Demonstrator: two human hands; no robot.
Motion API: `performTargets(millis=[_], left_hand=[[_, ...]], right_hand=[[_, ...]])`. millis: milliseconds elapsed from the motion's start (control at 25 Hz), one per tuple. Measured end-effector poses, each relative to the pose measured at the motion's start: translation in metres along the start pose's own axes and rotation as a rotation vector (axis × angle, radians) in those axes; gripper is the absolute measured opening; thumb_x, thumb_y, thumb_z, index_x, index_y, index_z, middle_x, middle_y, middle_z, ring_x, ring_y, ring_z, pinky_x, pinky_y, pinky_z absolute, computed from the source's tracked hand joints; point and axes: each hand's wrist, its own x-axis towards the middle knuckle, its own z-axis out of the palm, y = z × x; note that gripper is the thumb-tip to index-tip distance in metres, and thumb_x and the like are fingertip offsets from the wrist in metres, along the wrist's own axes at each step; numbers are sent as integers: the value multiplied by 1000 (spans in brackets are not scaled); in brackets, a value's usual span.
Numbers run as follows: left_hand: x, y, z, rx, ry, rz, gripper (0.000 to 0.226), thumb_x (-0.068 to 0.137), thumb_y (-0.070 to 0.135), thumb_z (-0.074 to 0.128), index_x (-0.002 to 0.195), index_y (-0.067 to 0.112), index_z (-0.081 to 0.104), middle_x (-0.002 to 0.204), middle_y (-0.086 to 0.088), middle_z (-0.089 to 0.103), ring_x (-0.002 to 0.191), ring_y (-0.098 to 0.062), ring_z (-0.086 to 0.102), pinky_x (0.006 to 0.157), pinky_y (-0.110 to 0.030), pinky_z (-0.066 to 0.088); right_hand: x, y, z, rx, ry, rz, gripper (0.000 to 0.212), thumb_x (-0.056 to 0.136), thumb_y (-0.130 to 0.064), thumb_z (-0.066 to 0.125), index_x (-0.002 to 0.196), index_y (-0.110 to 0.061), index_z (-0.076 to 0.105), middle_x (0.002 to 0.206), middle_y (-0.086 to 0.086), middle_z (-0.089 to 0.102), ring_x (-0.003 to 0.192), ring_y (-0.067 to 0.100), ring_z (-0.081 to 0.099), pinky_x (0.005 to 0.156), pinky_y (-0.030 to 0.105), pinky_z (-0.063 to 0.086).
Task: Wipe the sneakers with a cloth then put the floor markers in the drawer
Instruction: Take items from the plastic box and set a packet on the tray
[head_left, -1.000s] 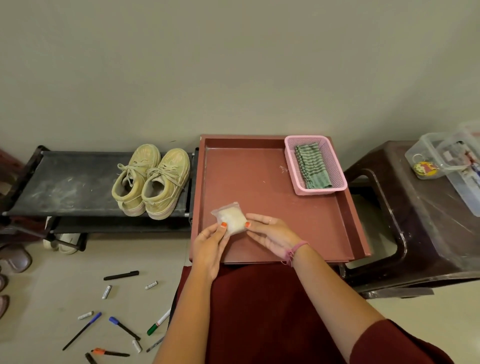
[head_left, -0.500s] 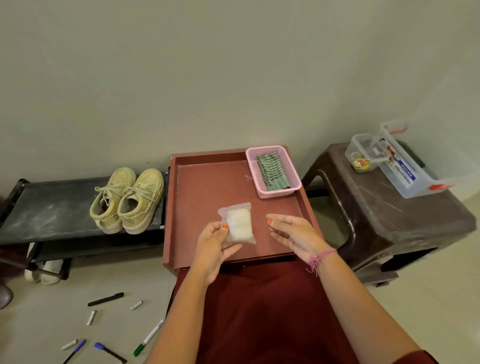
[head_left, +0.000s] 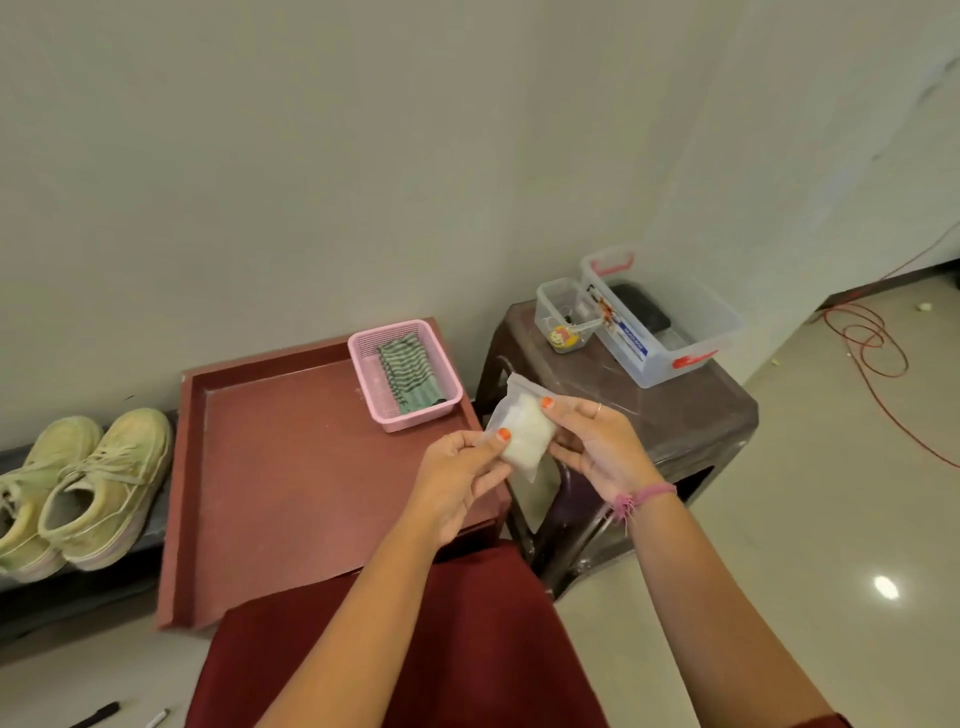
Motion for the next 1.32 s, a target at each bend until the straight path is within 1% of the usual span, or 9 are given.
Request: performTargets(millis=[240, 480, 600, 720, 880, 1040, 1120, 1200, 1320], left_hand=[[49, -4, 77, 45, -20, -12, 13, 92, 13, 63, 84, 3, 60, 87, -12, 74, 80, -16, 73, 70, -25, 60], [107, 6, 136, 63, -42, 12, 18, 96, 17, 57, 108, 4, 60, 105, -11, 72, 93, -21, 72, 82, -34, 59], [135, 1, 157, 401, 48, 165, 13, 95, 21, 59, 104, 11, 62, 110, -4, 68, 100, -17, 68, 88, -32, 56], [156, -12, 176, 991, -63, 453, 36, 91, 28, 65, 124, 18, 56, 132, 1, 53, 123, -15, 51, 101, -28, 44], [175, -22, 193, 1396, -226, 546, 64, 90, 41, 63, 146, 26, 37, 160, -2, 15, 147, -22, 19, 115, -38, 27], [189, -35, 190, 1466, -210, 560, 57, 91, 49, 56, 142, 28, 43, 162, 1, 10, 147, -25, 20, 114, -43, 30], [193, -40, 189, 1457, -187, 567, 53, 92, 50, 54, 140, 30, 45, 162, 2, 11, 147, -27, 21, 114, -45, 32], [196, -44, 191, 1451, -156, 558, 53, 92, 52, 52, 140, 30, 45, 162, 4, 9, 147, -28, 20, 113, -44, 32], [197, -48, 193, 1461, -138, 529, 53, 93, 51, 50, 141, 32, 43, 162, 6, 6, 147, -28, 19, 113, -42, 32]], right_hand=[[20, -34, -68, 103, 239, -24, 13, 80, -13, 72, 93, -10, 71, 95, 4, 72, 86, 14, 66, 70, 27, 55], [53, -84, -120, 89, 353, -145, 9, 85, -8, 67, 93, -5, 66, 86, 4, 68, 70, 8, 65, 69, 23, 58], [86, -119, -153, 49, 522, -252, 11, 86, -3, 64, 93, -10, 59, 94, 11, 63, 68, 12, 65, 59, 19, 56], [126, -144, -177, -242, 621, -308, 21, 84, 5, 58, 80, -16, 59, 104, 15, 61, 82, 23, 67, 58, 19, 56], [170, -159, -184, -753, 538, -205, 27, 83, 9, 52, 81, -11, 70, 101, 13, 67, 91, 28, 66, 86, 36, 55], [197, -157, -185, -1021, 468, -68, 16, 85, -2, 60, 98, 1, 69, 103, 18, 68, 96, 31, 65, 89, 41, 53], [204, -153, -183, -1156, 427, 3, 9, 85, -5, 61, 88, 2, 66, 96, 13, 68, 85, 25, 63, 77, 32, 54], [206, -151, -177, -1322, 371, 78, 12, 86, -3, 58, 75, -2, 59, 81, 9, 61, 64, 16, 52, 57, 21, 42], [211, -147, -169, -1498, 343, 116, 20, 87, -4, 58, 67, -6, 53, 72, 6, 53, 62, 18, 47, 58, 23, 40]])
